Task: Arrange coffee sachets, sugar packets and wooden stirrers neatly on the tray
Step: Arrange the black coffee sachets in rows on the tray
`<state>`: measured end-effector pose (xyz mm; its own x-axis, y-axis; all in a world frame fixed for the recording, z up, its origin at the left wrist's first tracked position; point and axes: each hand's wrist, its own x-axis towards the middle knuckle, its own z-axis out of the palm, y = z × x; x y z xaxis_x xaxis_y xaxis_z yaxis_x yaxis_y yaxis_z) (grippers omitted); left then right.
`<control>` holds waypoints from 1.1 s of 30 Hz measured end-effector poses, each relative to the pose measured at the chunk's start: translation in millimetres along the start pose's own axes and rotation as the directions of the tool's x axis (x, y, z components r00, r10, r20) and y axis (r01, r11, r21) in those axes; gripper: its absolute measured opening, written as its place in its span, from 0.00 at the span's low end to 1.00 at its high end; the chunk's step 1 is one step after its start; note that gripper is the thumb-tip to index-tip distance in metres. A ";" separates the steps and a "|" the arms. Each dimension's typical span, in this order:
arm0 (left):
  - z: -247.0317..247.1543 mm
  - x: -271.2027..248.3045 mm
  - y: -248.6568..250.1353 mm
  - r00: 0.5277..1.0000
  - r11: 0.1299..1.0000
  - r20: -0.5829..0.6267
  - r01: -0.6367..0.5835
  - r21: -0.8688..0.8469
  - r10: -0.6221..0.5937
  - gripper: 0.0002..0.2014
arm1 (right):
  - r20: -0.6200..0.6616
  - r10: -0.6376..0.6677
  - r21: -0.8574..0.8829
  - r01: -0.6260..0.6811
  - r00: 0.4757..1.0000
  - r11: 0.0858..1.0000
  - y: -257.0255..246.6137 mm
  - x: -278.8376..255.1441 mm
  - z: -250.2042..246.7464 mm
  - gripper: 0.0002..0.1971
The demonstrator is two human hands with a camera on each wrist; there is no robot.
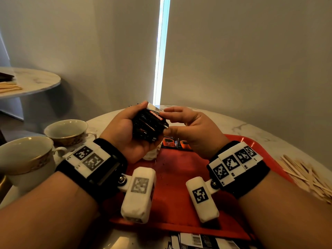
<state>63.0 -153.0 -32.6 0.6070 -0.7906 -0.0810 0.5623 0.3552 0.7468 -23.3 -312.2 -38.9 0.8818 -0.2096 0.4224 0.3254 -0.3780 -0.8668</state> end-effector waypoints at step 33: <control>-5.6 0.2 9.0 1.000 0.999 -0.022 0.009 -0.038 -0.010 0.23 | -0.346 0.588 0.107 -0.592 0.731 0.799 36.0 7.6 -16.2 0.17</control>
<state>71.2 -147.2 -29.6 0.6136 -0.7828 -0.1033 0.5889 0.3666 0.7203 -10.4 -342.0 -62.6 0.7179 -0.6875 -0.1096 -0.2262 -0.0814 -0.9707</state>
